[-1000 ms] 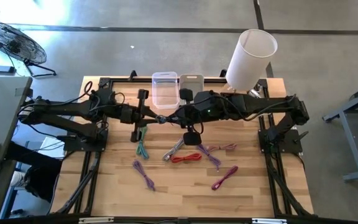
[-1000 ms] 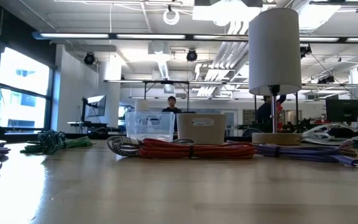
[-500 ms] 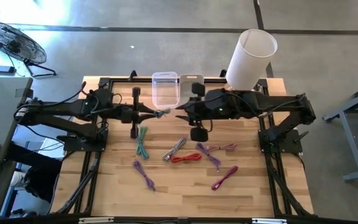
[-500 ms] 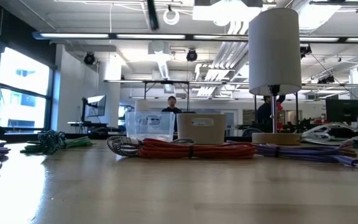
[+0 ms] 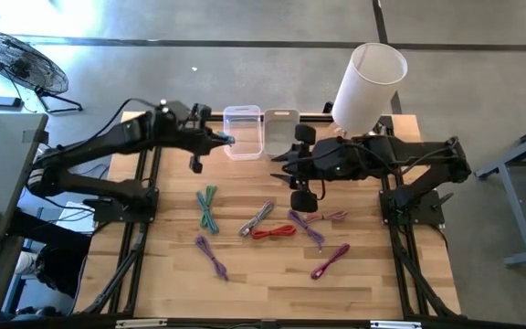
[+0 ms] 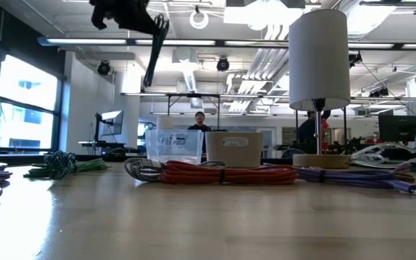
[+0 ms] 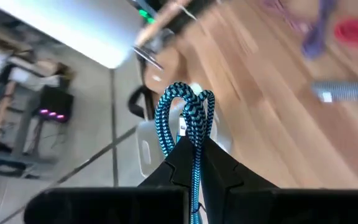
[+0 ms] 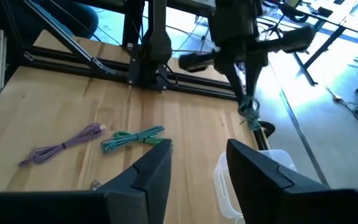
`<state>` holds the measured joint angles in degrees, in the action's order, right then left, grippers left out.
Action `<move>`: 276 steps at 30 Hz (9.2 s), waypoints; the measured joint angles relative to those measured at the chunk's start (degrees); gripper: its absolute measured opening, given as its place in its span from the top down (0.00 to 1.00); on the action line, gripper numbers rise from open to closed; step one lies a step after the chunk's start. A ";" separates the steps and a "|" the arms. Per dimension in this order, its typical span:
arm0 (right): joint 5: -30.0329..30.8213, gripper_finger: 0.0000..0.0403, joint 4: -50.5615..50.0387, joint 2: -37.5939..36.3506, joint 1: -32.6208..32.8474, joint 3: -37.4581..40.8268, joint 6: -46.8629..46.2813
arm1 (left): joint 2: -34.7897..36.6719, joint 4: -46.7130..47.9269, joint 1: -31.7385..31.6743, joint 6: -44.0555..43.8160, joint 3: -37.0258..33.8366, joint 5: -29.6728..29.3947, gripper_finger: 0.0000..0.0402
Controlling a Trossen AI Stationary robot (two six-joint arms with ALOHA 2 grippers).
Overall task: Pick & Place USB Port
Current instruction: Put the blue patterned charger cable into the transparent bin, then put the pink charger cable into the gray bin, then put the pink patterned charger cable into the transparent bin
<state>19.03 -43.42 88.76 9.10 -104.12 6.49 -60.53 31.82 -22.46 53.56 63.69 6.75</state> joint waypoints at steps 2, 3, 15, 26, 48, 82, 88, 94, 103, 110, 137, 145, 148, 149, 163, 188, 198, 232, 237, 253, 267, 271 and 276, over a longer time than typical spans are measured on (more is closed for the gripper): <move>-0.09 0.64 -0.48 -0.06 -0.04 0.00 -0.67 | -2.10 3.45 -2.61 5.50 1.50 3.36 0.99; -0.08 0.64 -0.77 -0.06 -0.04 0.00 -0.79 | -3.15 4.65 -3.87 8.38 2.28 5.36 0.99; -0.29 0.65 -2.13 -0.06 -0.10 -0.07 -3.54 | -13.92 7.59 -7.94 34.59 4.45 9.26 0.99; 0.07 0.65 -2.34 -0.06 -0.10 -0.07 -5.91 | -23.28 4.99 -7.96 43.86 4.47 -0.40 0.99; 0.07 0.64 -3.06 -0.06 -0.10 -0.07 -7.77 | -29.29 -1.26 -7.96 47.01 4.99 -14.98 0.86; -6.08 0.56 -40.78 -13.37 -0.06 -0.09 -19.78 | -26.14 47.56 -7.32 5.59 61.30 26.11 0.86; -9.57 0.50 -45.43 -12.00 -0.06 -0.08 -20.33 | -26.25 55.21 -2.19 -0.92 61.21 22.96 0.86; -12.41 0.46 -46.29 -10.48 -0.06 3.29 -16.74 | -26.60 56.22 6.88 -7.23 60.28 22.44 0.86; -15.09 0.47 -41.68 -10.70 -0.06 25.11 -15.69 | -26.57 58.23 18.38 -15.86 57.29 20.33 0.86; -19.86 0.48 -28.68 -10.72 -0.04 40.57 -12.52 | -26.56 57.91 24.48 -21.36 57.28 13.26 0.86; -20.87 0.46 1.00 -10.72 -0.21 63.19 -12.02 | -26.91 50.52 28.13 -25.89 57.28 1.09 0.86; -20.94 0.46 5.79 -10.72 -2.53 66.83 -11.92 | -26.91 50.53 28.13 -27.06 57.28 0.70 0.86; -21.11 0.46 7.33 -10.72 -3.16 68.33 -12.01 | -26.91 50.55 28.13 -27.08 57.28 0.59 0.86; -21.11 0.46 7.87 -10.72 -3.16 68.86 -12.01 | -26.91 50.55 28.13 -27.06 57.28 0.61 0.86; -20.99 0.62 13.99 -11.04 -3.24 74.49 -14.07 | -26.88 50.62 28.13 -27.08 57.28 0.44 0.86; -15.34 0.94 -4.98 -10.44 -4.73 48.26 -14.44 | -20.44 56.90 28.59 -36.35 57.32 -9.51 0.86; -3.36 0.94 -11.46 -10.68 -12.87 27.64 -20.02 | -14.28 58.29 28.55 -35.19 57.32 -13.72 0.86; 11.32 0.95 9.40 7.21 -25.67 26.16 -37.84 | -5.70 58.19 28.48 -37.95 57.30 -45.23 0.86; 8.41 0.95 8.74 10.06 -26.88 26.18 -39.08 | -5.70 58.19 28.48 -37.18 57.30 -45.18 0.86; 1.76 0.65 9.02 11.33 -29.81 26.18 -37.71 | -5.70 58.20 28.48 -35.61 57.30 -44.77 0.86; -13.94 0.55 14.48 5.80 -29.70 26.18 -30.92 | -5.70 58.20 28.50 -31.15 57.30 -34.17 0.86; -18.30 0.58 11.76 -0.52 -29.60 26.18 -28.33 | -5.63 58.20 28.48 -30.90 57.30 -29.90 0.86; -21.83 0.62 3.23 -10.13 -27.57 26.18 -25.84 | -5.53 58.20 28.50 -31.71 57.30 -24.12 0.86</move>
<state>-2.81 -40.18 78.63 -18.47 -77.93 -19.35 -66.06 90.02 6.04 21.85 120.99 -17.37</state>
